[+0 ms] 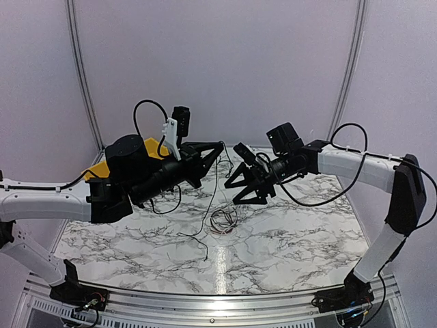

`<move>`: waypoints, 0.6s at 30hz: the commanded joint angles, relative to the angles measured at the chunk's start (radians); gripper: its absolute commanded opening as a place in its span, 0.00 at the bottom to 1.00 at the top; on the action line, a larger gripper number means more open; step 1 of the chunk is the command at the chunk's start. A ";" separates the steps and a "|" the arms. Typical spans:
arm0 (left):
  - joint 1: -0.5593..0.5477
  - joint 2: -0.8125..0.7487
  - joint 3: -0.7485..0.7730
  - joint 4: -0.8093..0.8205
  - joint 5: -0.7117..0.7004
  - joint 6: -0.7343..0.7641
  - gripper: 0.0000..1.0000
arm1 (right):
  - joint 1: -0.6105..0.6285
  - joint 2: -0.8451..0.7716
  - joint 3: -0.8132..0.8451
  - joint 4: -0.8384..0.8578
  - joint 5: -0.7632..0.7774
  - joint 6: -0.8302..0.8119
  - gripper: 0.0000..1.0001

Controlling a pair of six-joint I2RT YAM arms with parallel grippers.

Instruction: Untangle the cables

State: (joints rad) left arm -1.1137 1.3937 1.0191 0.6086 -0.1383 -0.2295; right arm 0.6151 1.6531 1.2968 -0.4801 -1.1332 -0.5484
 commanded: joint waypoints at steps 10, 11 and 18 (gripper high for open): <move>-0.003 -0.011 0.008 0.043 -0.025 0.002 0.00 | 0.094 0.064 -0.055 0.137 -0.077 0.114 0.46; -0.003 -0.014 0.007 0.043 -0.026 0.002 0.00 | 0.093 0.068 -0.062 0.166 -0.073 0.143 0.27; -0.003 -0.051 -0.006 0.043 -0.022 -0.011 0.00 | -0.004 0.098 -0.174 0.397 0.053 0.355 0.00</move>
State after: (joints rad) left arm -1.1137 1.3903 1.0183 0.6090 -0.1516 -0.2295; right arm 0.6735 1.7218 1.1606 -0.2394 -1.1698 -0.3328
